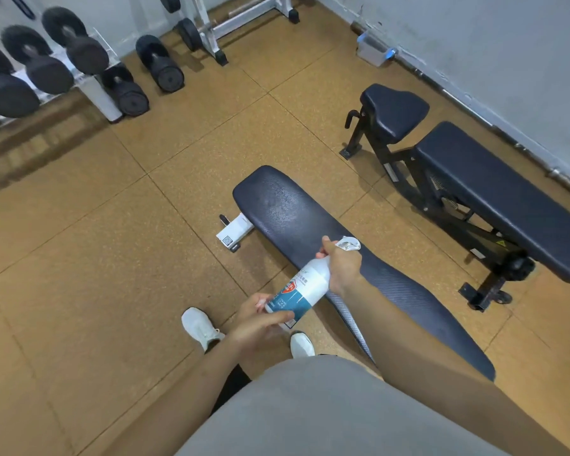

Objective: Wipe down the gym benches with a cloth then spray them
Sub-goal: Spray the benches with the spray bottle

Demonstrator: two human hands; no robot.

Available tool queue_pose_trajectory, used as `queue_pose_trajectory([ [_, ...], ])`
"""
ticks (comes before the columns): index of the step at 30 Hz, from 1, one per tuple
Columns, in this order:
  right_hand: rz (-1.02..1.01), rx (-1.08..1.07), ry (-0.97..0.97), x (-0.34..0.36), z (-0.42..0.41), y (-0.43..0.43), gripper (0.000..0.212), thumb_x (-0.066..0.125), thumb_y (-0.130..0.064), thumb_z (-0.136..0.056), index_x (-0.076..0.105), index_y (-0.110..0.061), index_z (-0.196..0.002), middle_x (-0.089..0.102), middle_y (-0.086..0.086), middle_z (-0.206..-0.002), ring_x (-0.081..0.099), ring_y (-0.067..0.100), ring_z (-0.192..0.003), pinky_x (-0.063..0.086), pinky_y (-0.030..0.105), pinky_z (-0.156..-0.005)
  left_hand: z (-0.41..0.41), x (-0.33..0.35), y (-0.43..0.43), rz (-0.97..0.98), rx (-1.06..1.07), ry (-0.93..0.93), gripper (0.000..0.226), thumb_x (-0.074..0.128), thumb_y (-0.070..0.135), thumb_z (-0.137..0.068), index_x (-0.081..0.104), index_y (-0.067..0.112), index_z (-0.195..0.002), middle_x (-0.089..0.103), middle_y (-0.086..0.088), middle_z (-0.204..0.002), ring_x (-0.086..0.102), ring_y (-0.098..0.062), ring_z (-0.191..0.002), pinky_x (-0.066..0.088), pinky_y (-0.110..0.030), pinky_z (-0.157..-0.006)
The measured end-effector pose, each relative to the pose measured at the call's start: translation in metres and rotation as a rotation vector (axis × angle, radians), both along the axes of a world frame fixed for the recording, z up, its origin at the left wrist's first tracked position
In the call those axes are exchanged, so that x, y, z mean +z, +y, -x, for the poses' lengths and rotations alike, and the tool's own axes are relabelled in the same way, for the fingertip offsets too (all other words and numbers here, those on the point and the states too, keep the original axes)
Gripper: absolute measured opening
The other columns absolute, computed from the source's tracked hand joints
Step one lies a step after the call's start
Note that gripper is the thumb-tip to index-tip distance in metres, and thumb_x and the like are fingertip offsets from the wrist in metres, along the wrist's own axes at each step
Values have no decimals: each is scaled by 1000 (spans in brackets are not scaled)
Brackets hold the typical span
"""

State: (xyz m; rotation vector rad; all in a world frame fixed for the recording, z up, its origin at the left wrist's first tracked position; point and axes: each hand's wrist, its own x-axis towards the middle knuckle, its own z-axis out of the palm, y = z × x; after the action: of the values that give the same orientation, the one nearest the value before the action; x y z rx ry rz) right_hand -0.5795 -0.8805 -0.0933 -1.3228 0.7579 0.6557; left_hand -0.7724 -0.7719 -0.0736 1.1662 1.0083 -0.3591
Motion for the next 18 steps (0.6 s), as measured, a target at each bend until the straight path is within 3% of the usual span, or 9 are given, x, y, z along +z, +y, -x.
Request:
queue_pose_trajectory([
  [6,-4,-17,-62,13,-4,90,22,79,-10,-87,62,-14,-100,68,8,-80,69,20,-62,60,44,-68,-8,-4,101,133,-31,-67,49,82,4,-82,56,3,-124,70,-21,-120,78,-16,-80,58,-23,-59],
  [9,80,-55,-61,19,-3,141,20,81,-18,-86,62,-12,-91,71,5,-75,69,19,-60,60,49,-75,-10,-6,159,156,-65,-77,56,88,7,-76,58,4,-124,71,-20,-117,78,-22,-87,60,-28,-63],
  [13,133,-119,-45,24,5,208,24,80,-20,-87,60,-8,-90,69,8,-73,67,20,-57,61,44,-69,-10,-8,237,148,-149,-85,69,95,19,-68,59,12,-126,73,-13,-118,77,-24,-99,64,-41,-81],
  [18,109,-168,-24,23,5,269,28,82,-7,-83,63,-12,-102,73,15,-92,72,24,-70,63,52,-75,-21,0,312,135,-145,-93,55,88,18,-78,61,11,-125,72,-11,-117,77,-21,-94,59,-22,-62],
])
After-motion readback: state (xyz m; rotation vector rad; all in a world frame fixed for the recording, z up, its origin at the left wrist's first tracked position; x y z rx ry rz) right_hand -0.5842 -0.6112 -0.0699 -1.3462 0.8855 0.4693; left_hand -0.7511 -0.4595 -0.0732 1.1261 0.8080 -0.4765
